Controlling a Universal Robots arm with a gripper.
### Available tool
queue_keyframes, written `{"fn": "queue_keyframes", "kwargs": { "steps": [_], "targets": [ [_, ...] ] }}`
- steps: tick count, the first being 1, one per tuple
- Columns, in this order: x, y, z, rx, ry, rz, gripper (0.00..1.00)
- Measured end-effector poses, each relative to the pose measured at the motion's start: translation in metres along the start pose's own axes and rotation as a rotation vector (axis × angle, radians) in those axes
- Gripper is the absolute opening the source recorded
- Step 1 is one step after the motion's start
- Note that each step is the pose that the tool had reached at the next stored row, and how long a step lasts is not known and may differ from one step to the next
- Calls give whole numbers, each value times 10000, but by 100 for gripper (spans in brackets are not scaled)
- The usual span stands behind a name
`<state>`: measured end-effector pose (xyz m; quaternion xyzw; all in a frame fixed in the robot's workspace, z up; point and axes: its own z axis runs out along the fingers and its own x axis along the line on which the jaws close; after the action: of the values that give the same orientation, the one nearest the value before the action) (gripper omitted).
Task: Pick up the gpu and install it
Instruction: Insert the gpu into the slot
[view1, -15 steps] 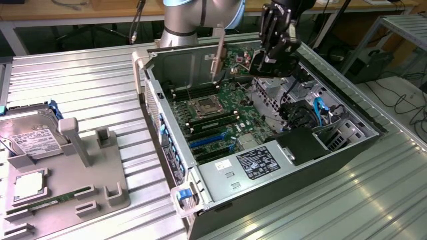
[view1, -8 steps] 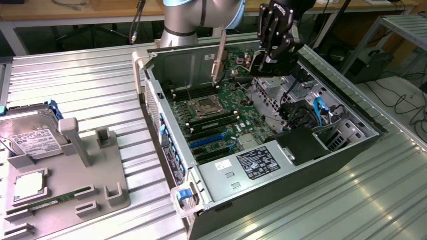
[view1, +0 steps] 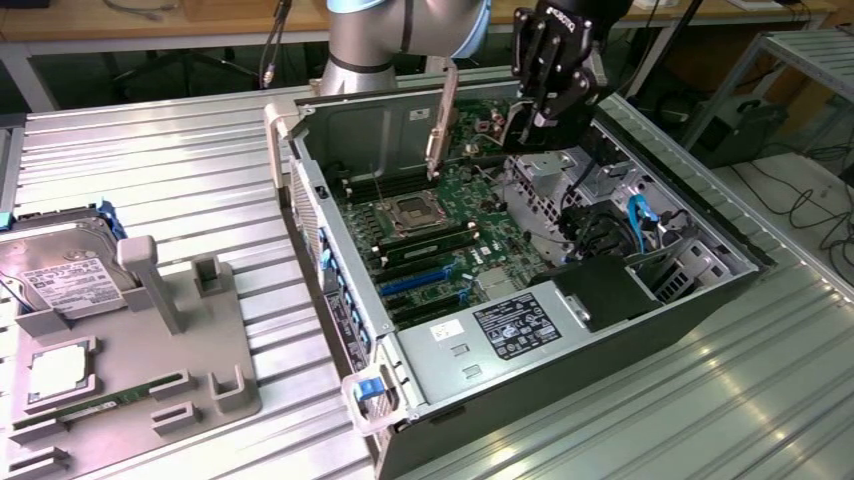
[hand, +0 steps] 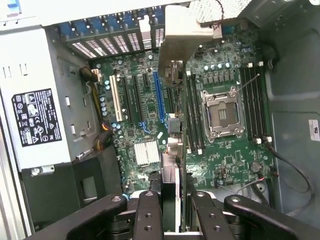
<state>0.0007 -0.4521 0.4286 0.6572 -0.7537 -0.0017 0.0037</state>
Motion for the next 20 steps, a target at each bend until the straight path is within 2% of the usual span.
{"fn": "queue_keyframes", "kwargs": {
  "steps": [9, 20],
  "targets": [
    [0, 2, 1, 4, 7, -1012, 27],
    [10, 68, 14, 4, 12, -1515, 27]
  ]
}}
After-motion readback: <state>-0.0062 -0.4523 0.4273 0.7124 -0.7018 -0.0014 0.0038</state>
